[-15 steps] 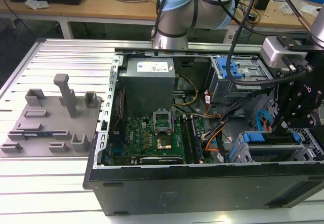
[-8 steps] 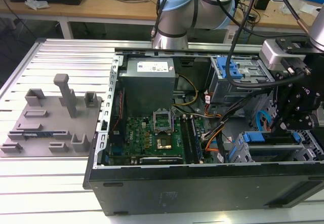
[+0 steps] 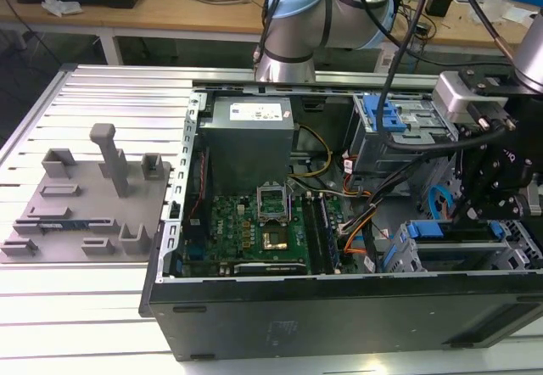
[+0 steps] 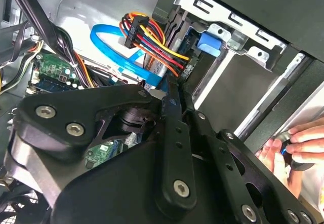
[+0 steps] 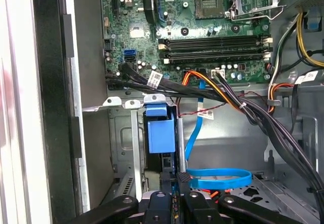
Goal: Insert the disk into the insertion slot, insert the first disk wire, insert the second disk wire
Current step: 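Insert the second disk wire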
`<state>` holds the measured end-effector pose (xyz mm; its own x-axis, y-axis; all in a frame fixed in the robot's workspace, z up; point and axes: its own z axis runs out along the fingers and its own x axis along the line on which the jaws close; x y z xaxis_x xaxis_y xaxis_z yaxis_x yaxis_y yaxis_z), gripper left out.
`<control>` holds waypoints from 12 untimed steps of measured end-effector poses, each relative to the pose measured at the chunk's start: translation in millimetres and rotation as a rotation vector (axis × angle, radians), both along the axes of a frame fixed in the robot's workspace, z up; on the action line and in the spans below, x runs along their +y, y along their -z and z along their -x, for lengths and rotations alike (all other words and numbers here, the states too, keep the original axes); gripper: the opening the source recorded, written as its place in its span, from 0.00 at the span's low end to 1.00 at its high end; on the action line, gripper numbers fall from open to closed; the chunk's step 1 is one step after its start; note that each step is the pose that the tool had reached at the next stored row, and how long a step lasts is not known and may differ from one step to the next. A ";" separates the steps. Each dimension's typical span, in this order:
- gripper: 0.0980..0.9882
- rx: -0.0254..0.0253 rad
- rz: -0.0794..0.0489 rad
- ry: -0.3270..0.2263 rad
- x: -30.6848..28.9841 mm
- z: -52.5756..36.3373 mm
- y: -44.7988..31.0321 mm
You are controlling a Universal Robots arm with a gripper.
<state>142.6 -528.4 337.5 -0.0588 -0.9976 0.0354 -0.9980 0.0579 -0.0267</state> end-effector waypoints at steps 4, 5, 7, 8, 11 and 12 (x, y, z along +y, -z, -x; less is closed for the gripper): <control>0.08 0.0003 -0.004 -0.001 0.2 0.0 1.8; 0.08 0.0002 -0.003 -0.001 0.1 0.0 -1.6; 0.15 0.0001 -0.002 -0.001 0.6 0.0 -11.9; 0.15 0.0001 -0.002 -0.001 1.6 0.1 -19.0; 0.15 0.0001 -0.002 -0.001 3.5 0.1 -33.2; 0.15 0.0002 -0.001 -0.001 3.7 0.1 -36.9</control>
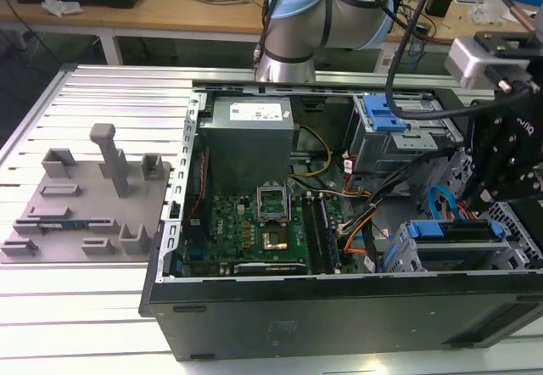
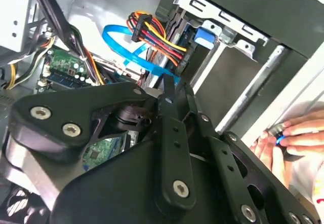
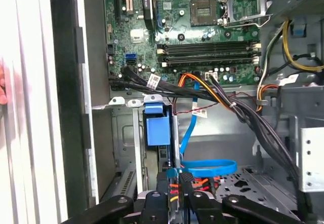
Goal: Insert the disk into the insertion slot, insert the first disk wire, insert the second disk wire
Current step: 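Insert the second disk wire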
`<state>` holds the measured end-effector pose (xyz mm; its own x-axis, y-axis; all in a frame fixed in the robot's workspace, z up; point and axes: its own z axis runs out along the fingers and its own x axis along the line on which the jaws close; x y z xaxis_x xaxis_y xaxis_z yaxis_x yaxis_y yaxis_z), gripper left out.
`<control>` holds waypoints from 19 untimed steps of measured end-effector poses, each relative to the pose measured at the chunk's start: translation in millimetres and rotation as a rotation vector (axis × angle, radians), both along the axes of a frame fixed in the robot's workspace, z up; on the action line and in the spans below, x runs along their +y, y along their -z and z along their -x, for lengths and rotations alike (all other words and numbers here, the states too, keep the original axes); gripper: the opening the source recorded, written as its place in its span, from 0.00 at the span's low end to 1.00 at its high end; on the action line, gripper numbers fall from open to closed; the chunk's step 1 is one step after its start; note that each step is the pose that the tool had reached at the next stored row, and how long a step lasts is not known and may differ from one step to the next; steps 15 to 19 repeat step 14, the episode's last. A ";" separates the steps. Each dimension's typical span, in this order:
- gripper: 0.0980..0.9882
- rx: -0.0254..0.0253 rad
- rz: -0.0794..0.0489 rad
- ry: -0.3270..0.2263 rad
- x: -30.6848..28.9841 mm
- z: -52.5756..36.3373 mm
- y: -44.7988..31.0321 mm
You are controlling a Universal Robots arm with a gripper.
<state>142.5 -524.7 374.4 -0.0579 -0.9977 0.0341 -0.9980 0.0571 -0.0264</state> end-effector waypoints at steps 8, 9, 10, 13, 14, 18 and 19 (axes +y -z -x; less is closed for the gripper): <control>0.01 0.0000 0.000 0.000 0.6 0.0 -6.0; 0.01 0.0000 0.000 0.000 0.6 0.0 -6.0; 0.01 0.0000 0.000 0.000 0.6 0.0 -6.0; 0.01 0.0000 0.000 0.000 0.6 0.0 -6.1; 0.01 0.0000 0.000 0.000 0.6 0.0 -6.1; 0.01 0.0000 0.000 0.000 0.6 0.0 -6.1; 0.01 0.0000 0.000 0.000 0.6 0.0 -6.1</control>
